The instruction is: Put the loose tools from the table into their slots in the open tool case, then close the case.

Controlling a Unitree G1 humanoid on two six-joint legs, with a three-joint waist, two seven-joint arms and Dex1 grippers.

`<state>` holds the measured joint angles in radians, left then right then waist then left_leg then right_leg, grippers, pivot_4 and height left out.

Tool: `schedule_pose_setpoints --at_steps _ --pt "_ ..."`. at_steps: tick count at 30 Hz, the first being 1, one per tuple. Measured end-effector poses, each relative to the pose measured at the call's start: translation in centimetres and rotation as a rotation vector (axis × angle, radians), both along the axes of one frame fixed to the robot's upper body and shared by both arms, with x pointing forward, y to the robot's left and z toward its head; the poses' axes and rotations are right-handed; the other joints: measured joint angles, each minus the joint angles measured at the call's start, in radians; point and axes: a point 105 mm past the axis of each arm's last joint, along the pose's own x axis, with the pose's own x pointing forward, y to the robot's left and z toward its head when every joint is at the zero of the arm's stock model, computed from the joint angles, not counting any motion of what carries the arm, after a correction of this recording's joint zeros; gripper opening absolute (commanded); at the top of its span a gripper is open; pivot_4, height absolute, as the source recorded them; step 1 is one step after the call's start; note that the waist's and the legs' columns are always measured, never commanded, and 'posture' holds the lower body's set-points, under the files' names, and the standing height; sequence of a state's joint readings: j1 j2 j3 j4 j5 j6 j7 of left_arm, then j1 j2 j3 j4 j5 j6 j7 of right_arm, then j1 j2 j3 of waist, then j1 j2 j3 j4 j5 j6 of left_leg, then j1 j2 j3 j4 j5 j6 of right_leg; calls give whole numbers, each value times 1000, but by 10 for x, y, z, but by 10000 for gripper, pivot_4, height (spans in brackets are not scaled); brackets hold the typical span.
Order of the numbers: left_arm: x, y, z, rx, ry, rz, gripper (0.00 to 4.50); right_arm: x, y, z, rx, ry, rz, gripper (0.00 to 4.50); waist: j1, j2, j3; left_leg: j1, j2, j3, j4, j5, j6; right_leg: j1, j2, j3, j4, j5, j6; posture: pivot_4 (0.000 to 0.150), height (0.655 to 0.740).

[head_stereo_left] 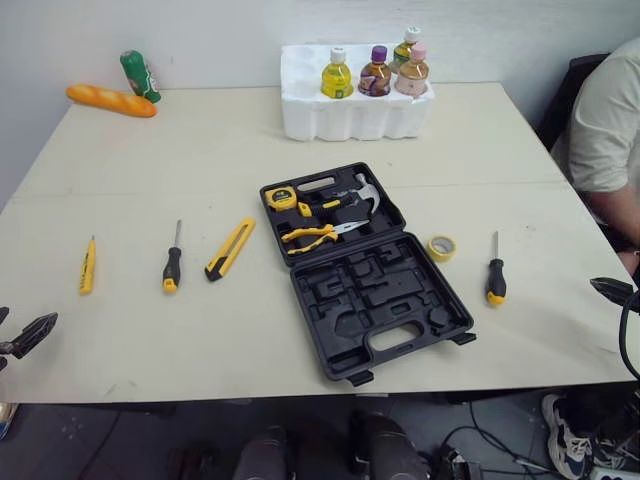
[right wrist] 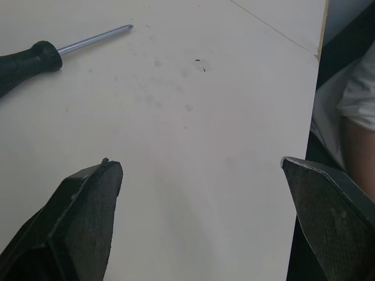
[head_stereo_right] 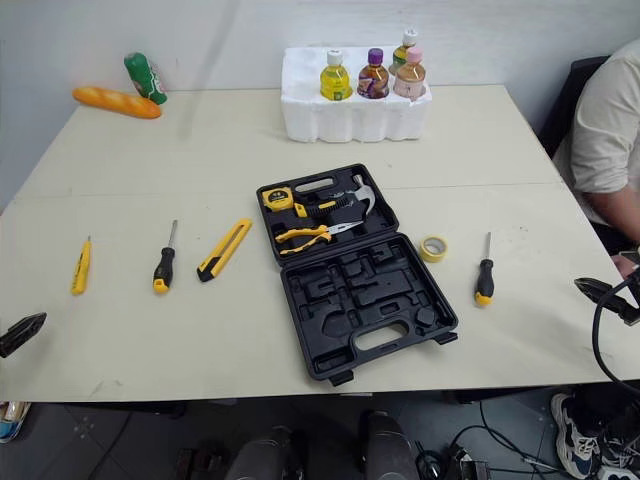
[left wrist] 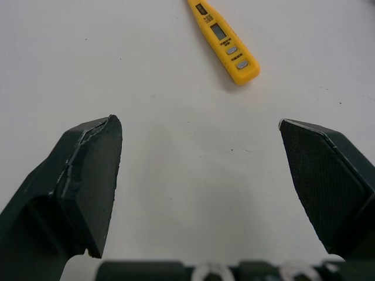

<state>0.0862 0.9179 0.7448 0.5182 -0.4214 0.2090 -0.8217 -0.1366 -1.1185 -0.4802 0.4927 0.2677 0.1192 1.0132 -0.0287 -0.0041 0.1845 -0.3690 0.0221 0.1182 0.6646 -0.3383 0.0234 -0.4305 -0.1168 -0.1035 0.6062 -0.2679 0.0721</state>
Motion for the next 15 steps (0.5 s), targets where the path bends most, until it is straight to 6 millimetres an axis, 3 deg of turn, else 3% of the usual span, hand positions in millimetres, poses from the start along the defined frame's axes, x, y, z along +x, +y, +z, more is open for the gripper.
schedule_pose_setpoints --at_steps 2,4,5,15 --pt "0 0 0 -1 -1 0 44773 0 0 0 0 1 -2 45000 1 0 0 -3 -1 -3 -1 0 3 5 -1 -3 -1 0 0 1500 7367" --pt "5 -3 -1 -4 -1 -16 44773 2 6 -4 12 5 0 45000 -16 5 0 -1 -16 -35 -15 14 15 26 -19 -42 -9 0 3 1500 7367" --pt "5 -4 0 -1 -1 -22 44773 4 10 -1 10 -5 9 45000 -18 6 0 2 -15 -32 -12 19 8 22 -19 -44 -9 0 4 1500 7367" --pt "13 -13 -1 -10 5 -72 44773 3 12 -3 20 14 -6 45000 16 6 1 2 -14 -22 -11 14 3 15 -19 -35 -7 1 4 1500 7367"
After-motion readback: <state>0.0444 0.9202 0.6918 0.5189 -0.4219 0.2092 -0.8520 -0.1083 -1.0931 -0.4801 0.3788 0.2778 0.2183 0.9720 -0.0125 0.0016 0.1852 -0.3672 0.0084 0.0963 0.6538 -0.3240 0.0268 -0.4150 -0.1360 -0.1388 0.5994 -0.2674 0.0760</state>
